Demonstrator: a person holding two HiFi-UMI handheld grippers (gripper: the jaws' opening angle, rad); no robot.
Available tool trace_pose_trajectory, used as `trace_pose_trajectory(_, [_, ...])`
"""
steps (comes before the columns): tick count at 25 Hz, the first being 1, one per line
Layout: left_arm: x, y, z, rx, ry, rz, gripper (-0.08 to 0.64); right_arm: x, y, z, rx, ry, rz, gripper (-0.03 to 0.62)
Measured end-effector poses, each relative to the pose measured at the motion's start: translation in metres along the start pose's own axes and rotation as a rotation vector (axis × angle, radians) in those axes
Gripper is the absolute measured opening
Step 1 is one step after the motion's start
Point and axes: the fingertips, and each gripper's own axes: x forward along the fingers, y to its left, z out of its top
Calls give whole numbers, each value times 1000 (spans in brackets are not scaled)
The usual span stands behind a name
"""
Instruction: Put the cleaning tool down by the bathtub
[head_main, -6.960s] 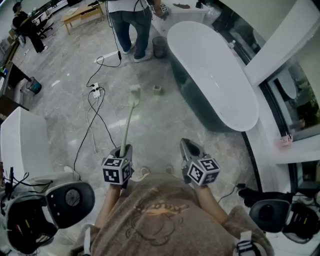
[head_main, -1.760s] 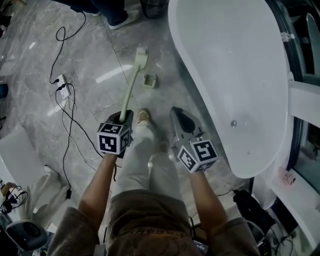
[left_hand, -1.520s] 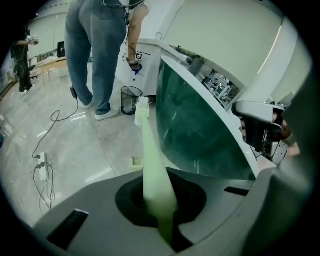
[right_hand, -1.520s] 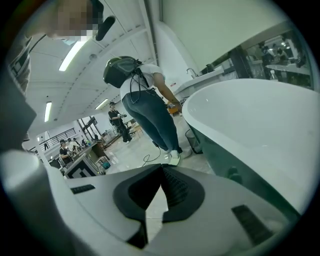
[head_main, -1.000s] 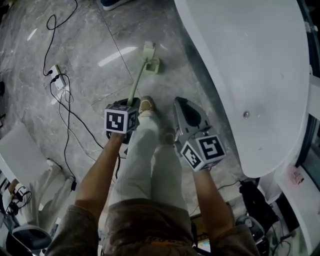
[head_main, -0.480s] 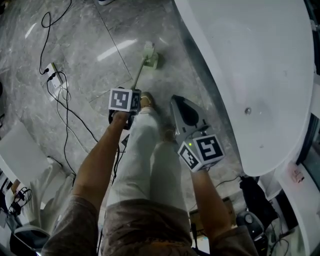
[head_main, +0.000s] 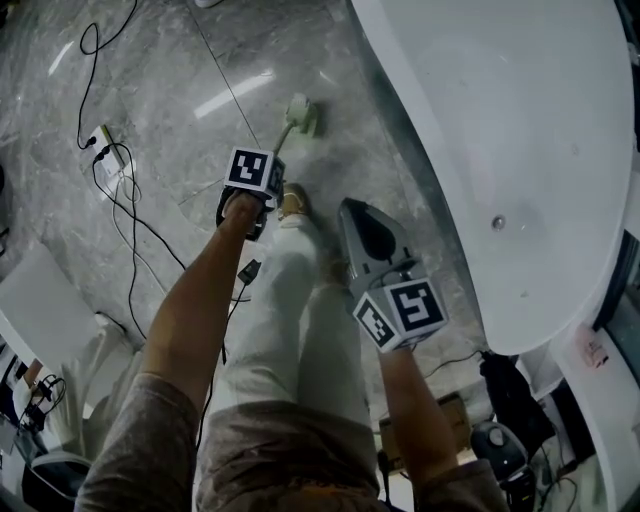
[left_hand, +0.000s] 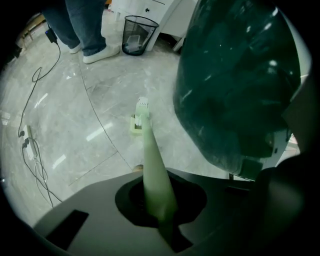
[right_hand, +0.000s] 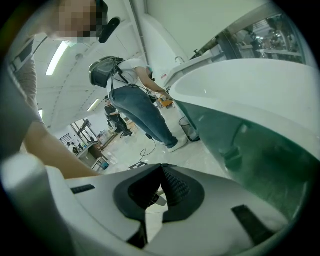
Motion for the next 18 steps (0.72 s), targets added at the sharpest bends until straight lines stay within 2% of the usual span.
trace_pose_trajectory(12, [14, 11, 17, 1, 141, -7, -2, 16, -2, 4, 27, -1, -9, 0])
trace_pose_trajectory(18, [22, 10, 26, 19, 202, 16, 0, 15, -2, 3, 40, 2, -9, 0])
